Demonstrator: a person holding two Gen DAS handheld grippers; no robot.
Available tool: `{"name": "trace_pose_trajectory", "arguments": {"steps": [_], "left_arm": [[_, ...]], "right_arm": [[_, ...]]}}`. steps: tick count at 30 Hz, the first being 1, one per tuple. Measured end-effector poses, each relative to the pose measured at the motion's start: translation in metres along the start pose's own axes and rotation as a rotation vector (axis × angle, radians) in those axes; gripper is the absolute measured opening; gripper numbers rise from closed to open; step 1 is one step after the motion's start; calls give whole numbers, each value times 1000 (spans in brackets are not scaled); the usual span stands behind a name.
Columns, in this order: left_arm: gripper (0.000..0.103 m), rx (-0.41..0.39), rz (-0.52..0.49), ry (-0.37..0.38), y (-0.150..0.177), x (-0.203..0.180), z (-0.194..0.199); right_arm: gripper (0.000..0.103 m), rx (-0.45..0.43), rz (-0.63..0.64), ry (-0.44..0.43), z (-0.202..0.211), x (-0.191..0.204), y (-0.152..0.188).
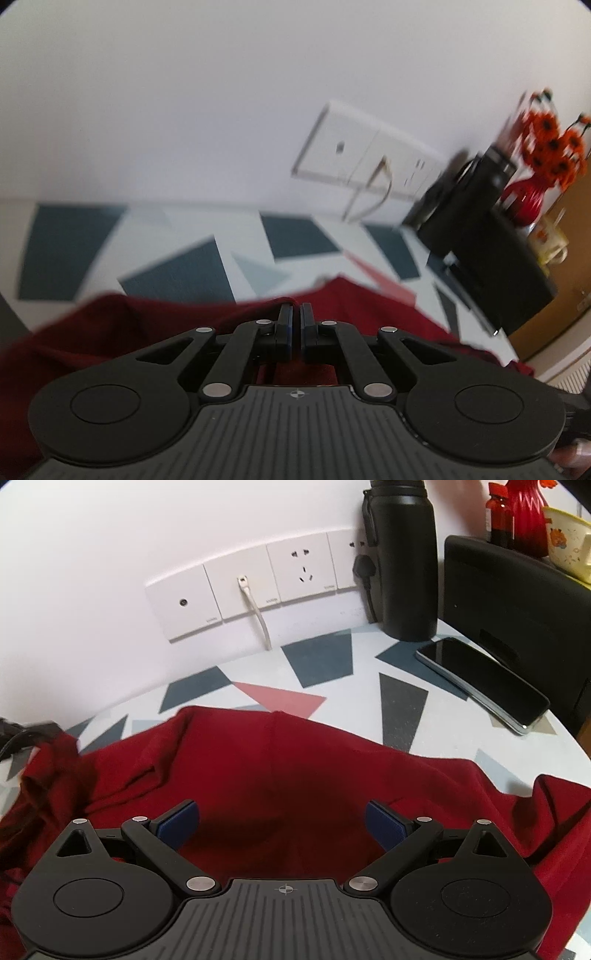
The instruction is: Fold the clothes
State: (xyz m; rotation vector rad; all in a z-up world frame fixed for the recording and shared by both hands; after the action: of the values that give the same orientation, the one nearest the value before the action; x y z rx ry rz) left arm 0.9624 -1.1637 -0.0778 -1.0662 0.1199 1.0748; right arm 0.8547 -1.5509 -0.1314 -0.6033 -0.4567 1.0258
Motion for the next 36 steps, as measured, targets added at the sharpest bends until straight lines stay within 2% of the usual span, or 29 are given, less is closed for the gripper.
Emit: {"name": "trace_pose_trajectory", "arguments": {"steps": [2,3,5,6,7,9,11,12,13,17,18,21,24,28,32,34,36], "left_arm": [[5,33,-9,-9,7,4,-10],[10,50,-9,-8,9,4,-14],[41,80,-8,-2,8,3,-13],[70,79,-23,8,4,0,-8],[80,74,-37,18,0,-3,-1],[80,23,-61,43,-12,-13,23],[81,-46,-28,79,-25,-17,60],[85,-92,-14,84,-25,-13,84],[89,-129,-6,67,-22,-9,103],[89,-234,39,-36,12,17,178],[89,-225,48,-76,27,28,191],[89,-126,67,-182,71,51,206],[89,-55,104,-233,106,64,207],[89,-43,106,-235,123,63,194],[89,-17,22,-308,125,56,173],[89,-2,-4,-355,126,59,167],[89,12,-18,-396,127,64,163]], "right_arm": [[96,11,-1,4,-3,-1,3],[96,17,1,6,-4,-1,5],[96,26,3,13,-7,-1,8],[96,28,2,15,-8,-1,8],[96,29,0,15,-8,-1,8],[96,28,-4,10,-8,0,6],[96,24,-6,4,-7,2,3],[96,18,-5,-1,-6,4,1],[96,10,-3,-8,-4,6,-2],[96,-17,8,-53,1,19,-15],[96,-22,14,-73,3,24,-18],[95,-34,45,-150,8,46,-25],[95,-27,95,-236,12,78,-28],[95,30,176,-333,8,128,-20],[95,55,272,-315,-13,163,-11],[76,84,301,-293,-21,170,-11],[19,111,319,-284,-25,175,-14]]}}
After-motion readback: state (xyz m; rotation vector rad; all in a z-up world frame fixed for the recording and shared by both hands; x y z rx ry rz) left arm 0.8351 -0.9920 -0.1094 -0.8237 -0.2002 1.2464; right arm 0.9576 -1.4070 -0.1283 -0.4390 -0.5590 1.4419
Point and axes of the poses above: each gripper's, at about its wrist camera, not at the fingertips, and z roughly against the way its jaws point, x to its left, y to its underside, the point moved 3 cm from there along -z, roughly the way its jaws point, and after that the axes turned 13 degrees about y, right-handed, at the moved point
